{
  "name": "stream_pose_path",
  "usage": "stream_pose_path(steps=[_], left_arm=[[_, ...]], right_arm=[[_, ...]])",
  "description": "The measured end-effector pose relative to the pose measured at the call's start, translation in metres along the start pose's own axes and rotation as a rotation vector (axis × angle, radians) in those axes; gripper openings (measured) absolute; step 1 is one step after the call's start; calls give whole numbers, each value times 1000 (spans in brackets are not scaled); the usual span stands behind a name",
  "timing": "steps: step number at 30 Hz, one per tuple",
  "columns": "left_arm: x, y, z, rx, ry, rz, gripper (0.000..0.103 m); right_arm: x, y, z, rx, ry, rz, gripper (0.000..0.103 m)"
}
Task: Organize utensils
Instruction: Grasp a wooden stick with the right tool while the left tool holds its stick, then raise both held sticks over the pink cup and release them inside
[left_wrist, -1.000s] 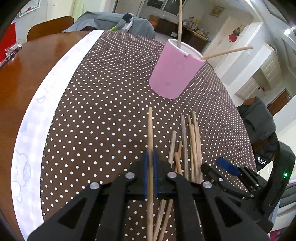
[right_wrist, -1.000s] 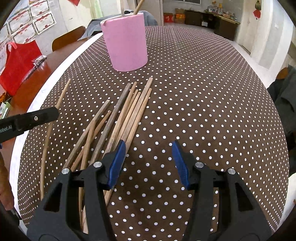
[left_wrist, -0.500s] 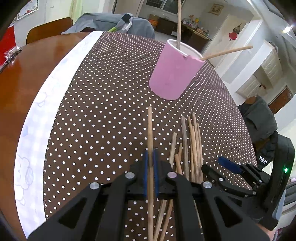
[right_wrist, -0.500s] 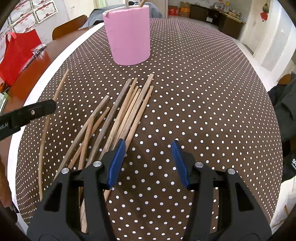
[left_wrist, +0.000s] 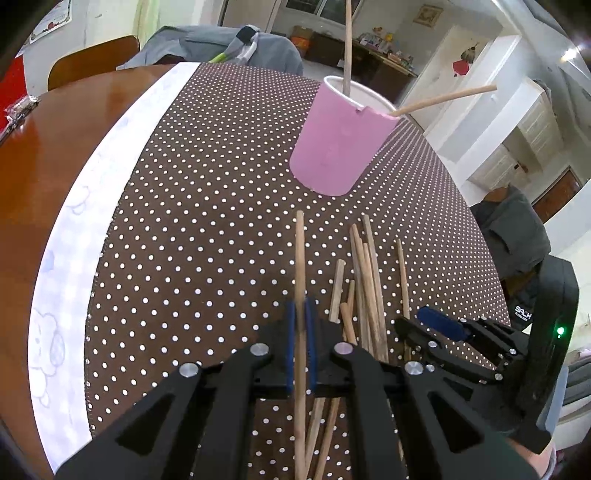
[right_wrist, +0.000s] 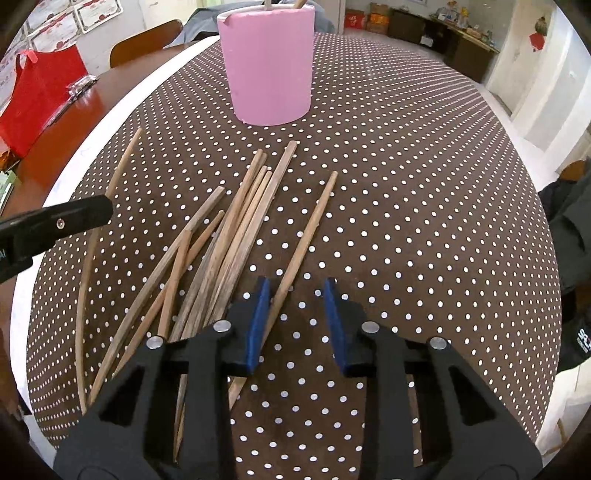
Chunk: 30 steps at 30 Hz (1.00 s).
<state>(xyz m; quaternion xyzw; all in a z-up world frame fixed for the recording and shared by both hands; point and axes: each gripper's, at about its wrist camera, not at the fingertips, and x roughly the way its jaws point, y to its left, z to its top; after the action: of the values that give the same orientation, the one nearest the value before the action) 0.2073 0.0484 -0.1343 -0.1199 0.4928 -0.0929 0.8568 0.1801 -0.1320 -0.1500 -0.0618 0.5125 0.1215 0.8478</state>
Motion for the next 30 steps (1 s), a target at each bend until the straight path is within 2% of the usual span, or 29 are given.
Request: stream_pose_path(steps=[1,3,7,13,19,21,25,30], left_arm=[[-1,-1,0,1,-2,-1,6],[-5,-2,1,1,-9,-10,6],[-13,-10,4,19,-21,-20,6],[-33,-26,7,54,-64,-49,6],[-66,-43,11,109,-161,-91,6],[-80,-46,15,120,-218,-118,6],[-103,-53,24,151,-318,-153,5],[-119,-60,41,163,-385,-170,5]], right_arm=[[1,-5,1,5,3,11,13],[2,-17,5,20,9,21,9],[2,-46,10,77,0,90,6],[-17,-72,6,137,-95,177,6],[-55,-92,8,160,-262,248,6],[-73,-96,11,162,-350,274,6],[-100,-95,17,159,-497,309,6],[-119,-85,23,149,-637,322,6]])
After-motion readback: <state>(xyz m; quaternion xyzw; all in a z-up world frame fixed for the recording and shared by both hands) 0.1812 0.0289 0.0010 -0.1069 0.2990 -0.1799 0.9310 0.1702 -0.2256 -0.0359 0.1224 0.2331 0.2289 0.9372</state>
